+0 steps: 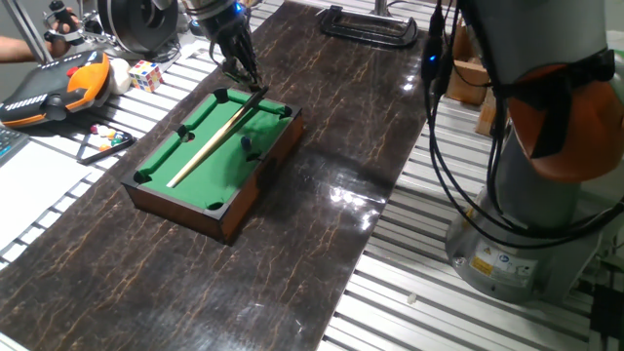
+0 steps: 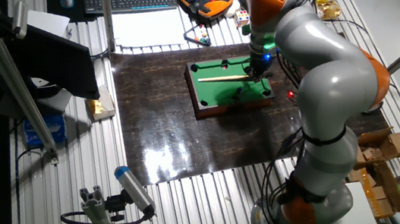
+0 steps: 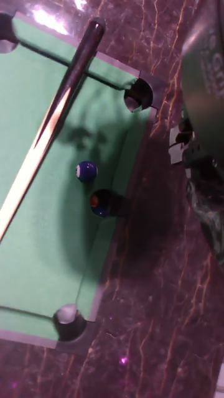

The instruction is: Hit the pool ball

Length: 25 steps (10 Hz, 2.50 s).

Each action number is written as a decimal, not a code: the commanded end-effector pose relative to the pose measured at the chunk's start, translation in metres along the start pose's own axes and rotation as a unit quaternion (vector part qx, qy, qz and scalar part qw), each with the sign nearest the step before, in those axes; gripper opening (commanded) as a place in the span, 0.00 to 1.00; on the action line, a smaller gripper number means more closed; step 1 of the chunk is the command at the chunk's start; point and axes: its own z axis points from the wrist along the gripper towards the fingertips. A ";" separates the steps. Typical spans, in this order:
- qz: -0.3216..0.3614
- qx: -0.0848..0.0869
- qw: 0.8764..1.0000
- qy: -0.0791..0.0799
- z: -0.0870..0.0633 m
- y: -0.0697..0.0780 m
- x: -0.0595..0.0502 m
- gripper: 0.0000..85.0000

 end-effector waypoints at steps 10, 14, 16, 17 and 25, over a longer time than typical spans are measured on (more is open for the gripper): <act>0.252 -0.029 0.960 -0.117 0.000 0.000 0.000 0.01; 0.468 -0.055 0.872 -0.134 0.000 0.000 0.000 0.01; 0.525 -0.067 0.840 -0.123 0.000 0.000 0.000 0.01; 0.558 -0.076 0.818 -0.120 0.000 0.000 0.000 0.01; 0.708 -0.125 0.693 -0.057 0.000 0.000 0.000 0.01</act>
